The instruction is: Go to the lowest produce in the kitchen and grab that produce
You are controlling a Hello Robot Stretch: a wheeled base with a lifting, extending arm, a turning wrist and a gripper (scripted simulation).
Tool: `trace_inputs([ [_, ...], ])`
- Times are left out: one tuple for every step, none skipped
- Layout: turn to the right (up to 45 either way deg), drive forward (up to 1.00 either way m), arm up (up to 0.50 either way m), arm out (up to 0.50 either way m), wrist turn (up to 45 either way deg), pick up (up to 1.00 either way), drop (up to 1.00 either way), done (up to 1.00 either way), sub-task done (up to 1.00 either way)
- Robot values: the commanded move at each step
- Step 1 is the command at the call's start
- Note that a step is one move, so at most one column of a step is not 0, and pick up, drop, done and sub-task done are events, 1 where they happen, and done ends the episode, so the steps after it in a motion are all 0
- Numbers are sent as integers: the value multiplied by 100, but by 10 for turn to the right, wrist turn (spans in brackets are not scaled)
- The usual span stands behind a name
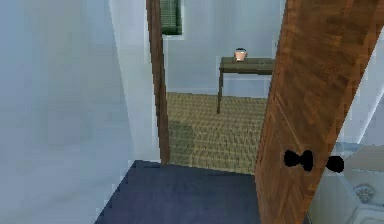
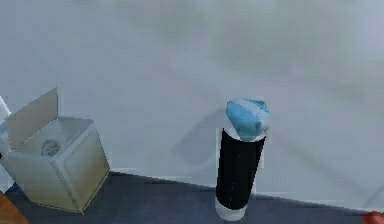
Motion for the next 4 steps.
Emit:
trace_inputs([
  [-30,0,0,0,0,0,0,0,0],
  [0,55,0,0,0,0,0,0,0],
  [120,0,0,0,0,0,0,0,0],
  [0,100,0,0,0,0,0,0,0],
])
